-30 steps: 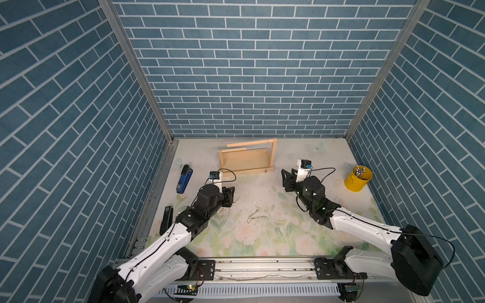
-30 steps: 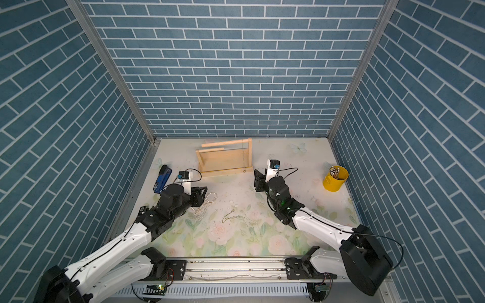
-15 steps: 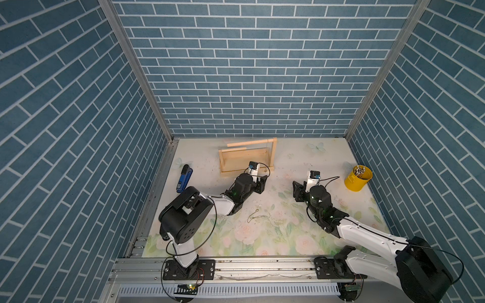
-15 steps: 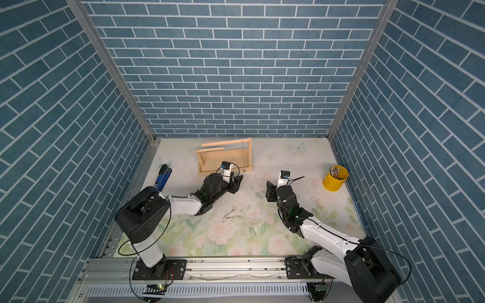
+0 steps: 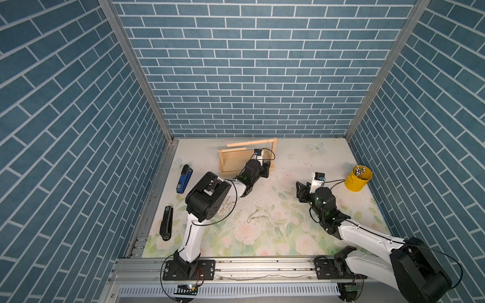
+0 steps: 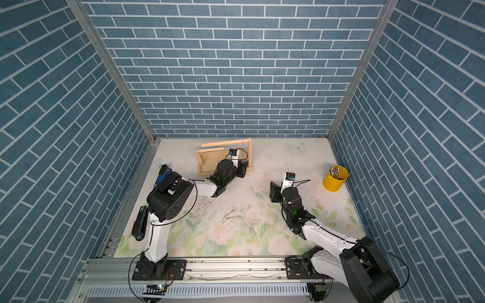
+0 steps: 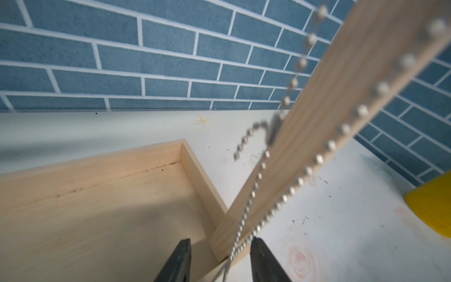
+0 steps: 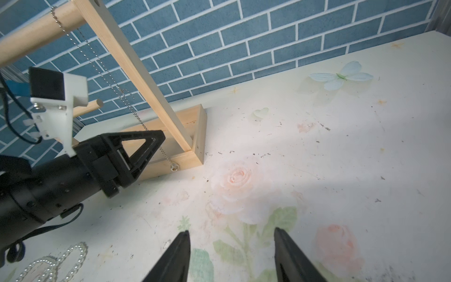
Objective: Hang the necklace on the jewelry display stand
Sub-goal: Adjust the stand at the center of the board.
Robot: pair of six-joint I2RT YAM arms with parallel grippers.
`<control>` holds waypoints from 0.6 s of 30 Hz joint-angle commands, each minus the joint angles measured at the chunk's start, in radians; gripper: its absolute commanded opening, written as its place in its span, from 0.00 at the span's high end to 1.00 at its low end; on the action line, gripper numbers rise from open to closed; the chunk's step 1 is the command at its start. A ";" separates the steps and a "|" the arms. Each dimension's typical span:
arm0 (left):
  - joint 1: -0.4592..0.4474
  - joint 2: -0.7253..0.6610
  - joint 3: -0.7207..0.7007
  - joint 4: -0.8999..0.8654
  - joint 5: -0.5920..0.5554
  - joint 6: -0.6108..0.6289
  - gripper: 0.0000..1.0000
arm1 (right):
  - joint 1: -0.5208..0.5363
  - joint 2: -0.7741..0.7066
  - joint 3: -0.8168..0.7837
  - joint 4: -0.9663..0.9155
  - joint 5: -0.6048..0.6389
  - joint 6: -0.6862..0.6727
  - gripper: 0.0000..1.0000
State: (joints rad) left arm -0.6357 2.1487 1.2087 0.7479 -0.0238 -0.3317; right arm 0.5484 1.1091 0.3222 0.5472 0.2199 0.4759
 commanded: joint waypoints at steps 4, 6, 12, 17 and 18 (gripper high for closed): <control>0.007 0.048 0.064 -0.036 0.014 -0.041 0.73 | -0.009 0.009 -0.019 0.045 -0.021 0.010 0.42; 0.006 0.036 0.051 -0.021 0.012 -0.043 0.87 | -0.010 0.001 -0.024 0.043 -0.019 0.009 0.42; 0.004 -0.014 0.034 -0.031 0.002 -0.036 1.00 | -0.013 -0.014 -0.037 0.049 -0.016 0.015 0.42; 0.007 -0.048 0.015 0.005 -0.039 -0.036 1.00 | -0.013 -0.012 -0.042 0.064 -0.022 0.024 0.43; 0.007 -0.049 0.018 0.014 -0.052 -0.036 1.00 | -0.013 -0.012 -0.044 0.068 -0.022 0.027 0.43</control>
State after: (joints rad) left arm -0.6342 2.1399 1.2369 0.7238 -0.0368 -0.3702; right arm 0.5392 1.1114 0.2947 0.5735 0.2043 0.4759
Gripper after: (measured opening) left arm 0.058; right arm 0.576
